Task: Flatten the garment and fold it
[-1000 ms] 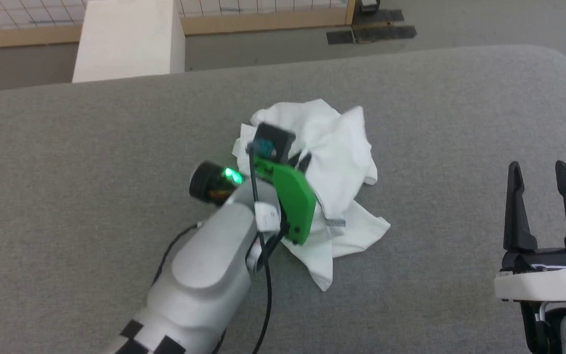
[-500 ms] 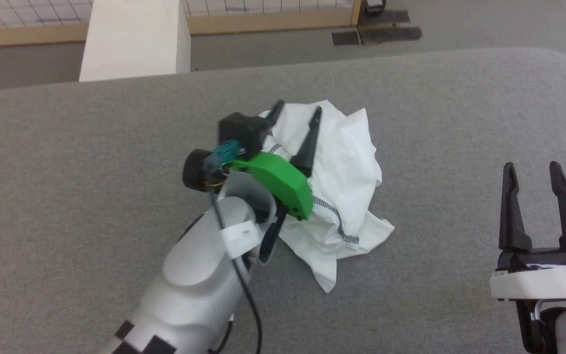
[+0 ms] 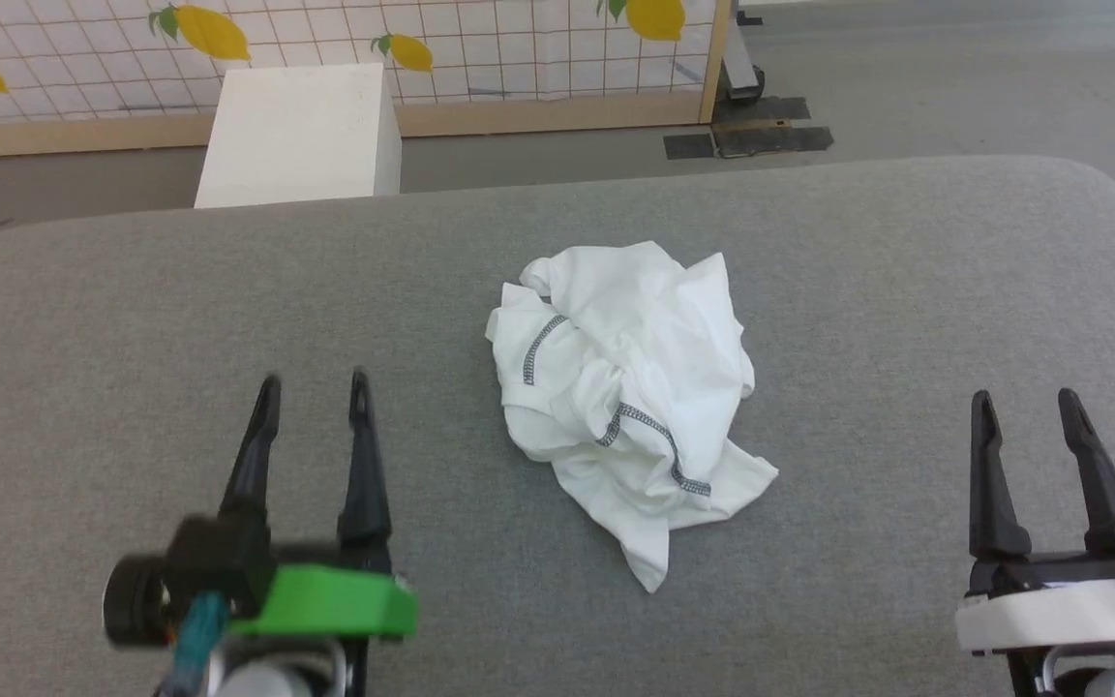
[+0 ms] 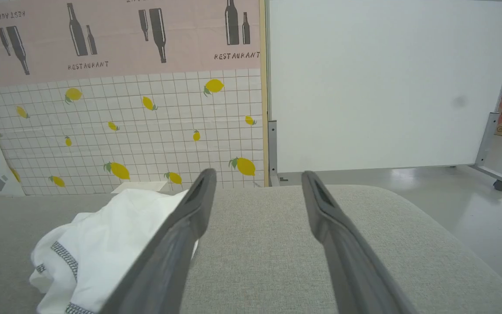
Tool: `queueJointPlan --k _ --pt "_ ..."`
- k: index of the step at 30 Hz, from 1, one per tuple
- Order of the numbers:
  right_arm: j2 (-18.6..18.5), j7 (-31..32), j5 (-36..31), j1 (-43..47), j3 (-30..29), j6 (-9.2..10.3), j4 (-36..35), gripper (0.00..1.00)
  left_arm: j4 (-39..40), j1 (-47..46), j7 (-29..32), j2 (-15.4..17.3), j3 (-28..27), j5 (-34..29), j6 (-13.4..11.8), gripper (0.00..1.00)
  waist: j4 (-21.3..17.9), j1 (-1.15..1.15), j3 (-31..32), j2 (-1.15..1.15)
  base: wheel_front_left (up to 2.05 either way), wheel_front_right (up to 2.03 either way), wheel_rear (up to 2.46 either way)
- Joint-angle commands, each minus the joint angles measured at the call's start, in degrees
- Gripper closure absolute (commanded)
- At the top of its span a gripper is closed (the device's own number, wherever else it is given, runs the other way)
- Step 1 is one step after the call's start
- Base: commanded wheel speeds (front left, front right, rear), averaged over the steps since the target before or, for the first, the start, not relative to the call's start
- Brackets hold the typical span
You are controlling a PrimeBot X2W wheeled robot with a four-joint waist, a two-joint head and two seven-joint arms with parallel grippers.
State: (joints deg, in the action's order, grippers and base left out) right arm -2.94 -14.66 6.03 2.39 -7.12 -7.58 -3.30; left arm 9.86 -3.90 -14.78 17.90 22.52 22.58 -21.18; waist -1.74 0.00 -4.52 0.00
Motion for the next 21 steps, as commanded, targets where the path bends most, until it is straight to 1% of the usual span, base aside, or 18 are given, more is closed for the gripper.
queueJointPlan --k 1,2,4,6,7,10,11,12,15,16,21 --pt "0.06 -0.34 -0.24 0.87 0.21 0.09 0.31 0.00 1.05 2.88 -0.20 0.31 -0.28 -2.18 -0.47 0.00 0.27 0.00 0.28 0.00 0.00 0.00 0.00" --pt "0.06 -0.34 -0.24 1.12 0.26 0.09 0.48 0.00 1.53 4.29 -0.20 0.17 -0.32 -3.20 -0.57 0.00 0.42 0.00 0.45 0.00 0.00 0.00 0.00" --pt "0.06 -0.33 -0.56 1.62 0.87 0.09 1.05 0.00 2.37 6.80 -0.20 -1.24 -0.92 -3.66 -0.35 0.00 0.85 0.00 0.70 0.00 0.00 0.00 0.00" --pt "-0.31 0.05 -0.52 1.34 1.44 0.09 1.50 0.00 2.38 8.11 -0.21 -2.47 -1.44 -4.35 0.75 0.00 1.39 0.00 0.69 0.00 0.00 0.00 0.00" --pt "-3.54 3.54 2.80 -1.83 2.97 0.09 0.90 0.00 2.07 7.90 -0.21 -4.76 -2.22 -5.65 2.96 0.00 2.53 0.00 -0.82 0.00 0.00 0.00 0.00" --pt "-8.10 8.22 6.55 -6.02 4.72 0.09 0.21 0.00 2.06 6.66 -0.21 -6.25 -2.94 -6.75 4.44 0.00 3.38 0.00 -3.07 0.00 0.00 0.00 0.00" --pt "-11.54 12.33 9.71 -9.39 6.07 0.09 0.14 0.00 1.86 5.82 -0.21 -7.18 -3.55 -7.51 5.35 0.00 4.00 0.00 -4.77 0.00 0.00 0.00 0.00" --pt "-13.53 14.91 11.33 -11.19 6.93 0.09 0.26 0.00 1.75 5.36 -0.21 -7.72 -3.85 -7.92 5.81 0.00 4.39 0.00 -5.91 0.00 0.00 0.00 0.00" --pt "-17.68 21.89 15.84 -15.87 9.01 0.09 1.49 0.00 1.50 4.28 -0.21 -9.32 -4.47 -8.99 6.83 0.00 5.38 0.00 -8.85 0.00 0.00 0.00 0.00" --pt "-20.31 26.51 18.06 -18.92 11.21 0.09 2.74 0.00 1.27 3.51 -0.21 -10.51 -4.90 -9.59 7.50 0.00 6.05 0.00 -10.56 0.00 0.00 0.00 0.00" --pt "-25.51 34.34 20.81 -25.62 17.89 0.09 6.02 0.00 0.55 1.60 -0.21 -12.78 -5.51 -10.84 9.25 0.00 7.75 0.00 -14.49 0.00 0.00 0.00 0.00"
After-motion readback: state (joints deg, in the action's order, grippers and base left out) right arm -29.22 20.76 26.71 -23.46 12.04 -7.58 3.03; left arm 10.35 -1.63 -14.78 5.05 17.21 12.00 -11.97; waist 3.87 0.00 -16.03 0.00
